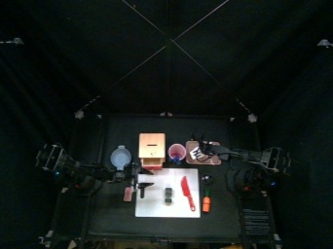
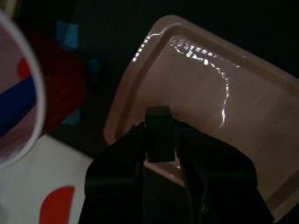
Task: Place sushi on board then cut the sushi with the knife then place the pieces on the plate
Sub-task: Place the 4 sushi pieces on the plate
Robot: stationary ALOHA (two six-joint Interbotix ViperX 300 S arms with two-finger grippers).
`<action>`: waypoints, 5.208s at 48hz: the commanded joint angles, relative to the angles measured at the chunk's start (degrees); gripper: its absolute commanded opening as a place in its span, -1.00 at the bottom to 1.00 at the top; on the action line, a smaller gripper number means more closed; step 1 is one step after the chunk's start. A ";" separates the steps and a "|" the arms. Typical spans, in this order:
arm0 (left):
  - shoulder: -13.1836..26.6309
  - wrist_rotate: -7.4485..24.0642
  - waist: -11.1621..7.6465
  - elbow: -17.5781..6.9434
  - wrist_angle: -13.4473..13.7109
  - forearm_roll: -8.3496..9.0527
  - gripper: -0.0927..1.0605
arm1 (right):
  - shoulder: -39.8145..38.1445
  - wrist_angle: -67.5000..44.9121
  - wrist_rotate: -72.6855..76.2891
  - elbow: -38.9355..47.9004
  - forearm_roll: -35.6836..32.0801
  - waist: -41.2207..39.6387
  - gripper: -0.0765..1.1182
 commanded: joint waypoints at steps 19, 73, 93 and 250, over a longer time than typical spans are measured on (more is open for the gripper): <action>-0.35 0.00 0.18 0.53 -0.53 0.26 0.68 | 5.10 -1.76 -0.18 -4.57 0.70 -1.58 0.43; 0.09 -0.18 1.67 -1.23 -0.62 -0.26 0.67 | 5.71 4.13 -3.78 -11.43 -6.42 38.76 0.62; 0.26 -0.09 1.41 -0.44 -0.53 -0.18 0.49 | 13.18 2.99 -17.14 -20.65 -2.64 33.84 0.61; 1.32 -0.26 1.23 0.70 0.00 -3.43 0.48 | 16.08 6.68 -27.51 -25.40 13.36 31.82 0.61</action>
